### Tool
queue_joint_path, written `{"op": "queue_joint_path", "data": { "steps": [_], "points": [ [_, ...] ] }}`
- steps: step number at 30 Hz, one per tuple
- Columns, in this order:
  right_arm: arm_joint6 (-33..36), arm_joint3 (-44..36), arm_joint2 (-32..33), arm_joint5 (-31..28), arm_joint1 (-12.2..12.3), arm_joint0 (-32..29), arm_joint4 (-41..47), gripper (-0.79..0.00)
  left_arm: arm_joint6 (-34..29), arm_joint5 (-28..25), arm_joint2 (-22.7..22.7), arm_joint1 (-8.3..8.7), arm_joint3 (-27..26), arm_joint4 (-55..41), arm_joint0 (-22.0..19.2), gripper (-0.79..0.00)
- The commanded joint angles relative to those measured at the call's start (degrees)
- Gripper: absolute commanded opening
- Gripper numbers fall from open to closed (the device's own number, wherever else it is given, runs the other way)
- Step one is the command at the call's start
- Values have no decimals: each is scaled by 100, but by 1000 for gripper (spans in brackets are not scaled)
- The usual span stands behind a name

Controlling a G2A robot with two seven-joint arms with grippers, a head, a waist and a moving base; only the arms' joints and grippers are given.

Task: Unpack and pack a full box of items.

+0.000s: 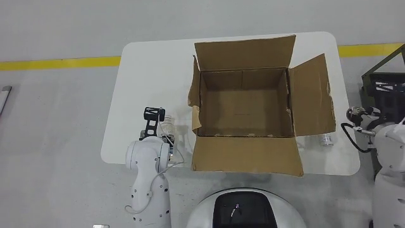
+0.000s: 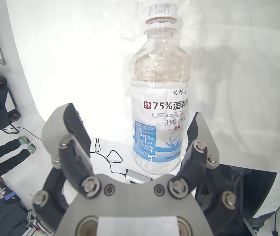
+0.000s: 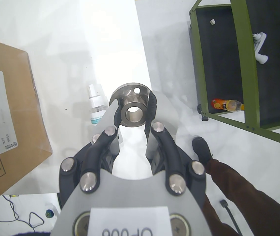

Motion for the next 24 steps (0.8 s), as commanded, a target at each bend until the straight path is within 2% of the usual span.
{"op": "queue_joint_path", "data": {
  "steps": [1, 6, 24],
  "points": [
    [28, 80, -16, -123, 24, 5, 5, -785, 0, 0, 0, 0, 0, 0, 0, 0],
    [88, 296, -76, -456, 91, -22, -72, -785, 0, 0, 0, 0, 0, 0, 0, 0],
    [-110, 917, -308, -513, 240, -183, -166, -785, 0, 0, 0, 0, 0, 0, 0, 0]
  ]
}}
